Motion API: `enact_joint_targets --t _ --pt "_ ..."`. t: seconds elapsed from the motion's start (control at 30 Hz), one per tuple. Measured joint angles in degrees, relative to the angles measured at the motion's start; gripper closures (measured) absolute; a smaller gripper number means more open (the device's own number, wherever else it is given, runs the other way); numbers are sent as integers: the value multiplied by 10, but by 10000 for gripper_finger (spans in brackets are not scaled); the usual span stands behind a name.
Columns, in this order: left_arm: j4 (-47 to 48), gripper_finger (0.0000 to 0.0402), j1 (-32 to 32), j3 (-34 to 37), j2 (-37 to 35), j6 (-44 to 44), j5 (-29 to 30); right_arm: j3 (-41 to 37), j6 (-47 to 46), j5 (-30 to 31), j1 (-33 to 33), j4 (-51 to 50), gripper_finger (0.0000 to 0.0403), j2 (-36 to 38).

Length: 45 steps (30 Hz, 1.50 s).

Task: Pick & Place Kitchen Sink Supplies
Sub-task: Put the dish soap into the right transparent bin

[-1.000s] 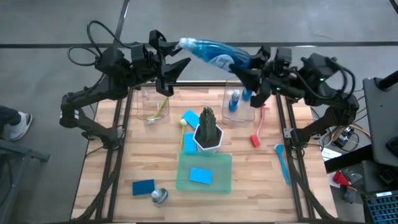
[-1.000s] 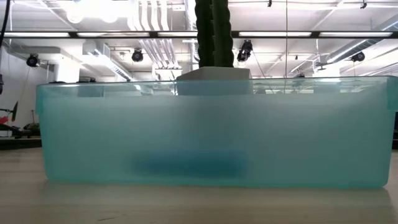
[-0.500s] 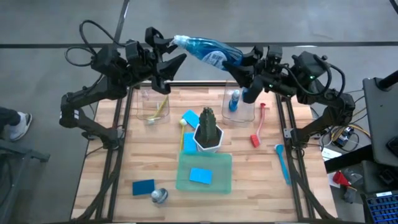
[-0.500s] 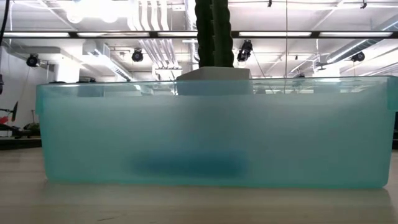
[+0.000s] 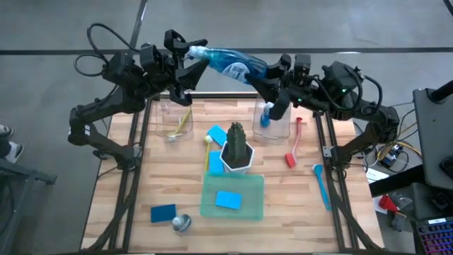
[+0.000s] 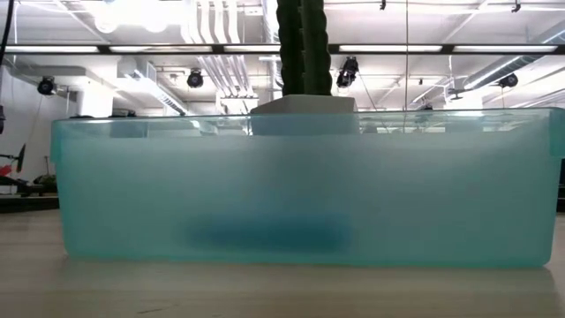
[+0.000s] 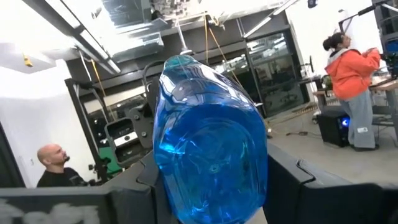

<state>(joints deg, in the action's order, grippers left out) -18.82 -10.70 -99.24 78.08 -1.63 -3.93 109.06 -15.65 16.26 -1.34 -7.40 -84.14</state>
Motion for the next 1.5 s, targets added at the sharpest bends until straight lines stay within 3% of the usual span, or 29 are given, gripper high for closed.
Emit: enact_joint_targets --t 0.23,0.47,0.7,1.07,1.27,1.5 --pt "-6 190 0 0 0 14 0 -1 -1 -2 0 -6 236 -5" --pt "-9 275 0 0 1 61 -17 -1 -2 -11 5 -7 226 -5" --pt "-2 275 0 0 0 60 -20 0 -3 -21 7 -31 219 -2" --pt "99 273 -1 -3 -5 68 -37 2 -67 -49 6 -200 163 21" --pt "160 272 -1 -21 -5 112 -57 3 -69 -141 7 -244 143 34" --pt "226 273 -1 -39 -6 176 -102 58 -111 -193 4 -361 138 35"
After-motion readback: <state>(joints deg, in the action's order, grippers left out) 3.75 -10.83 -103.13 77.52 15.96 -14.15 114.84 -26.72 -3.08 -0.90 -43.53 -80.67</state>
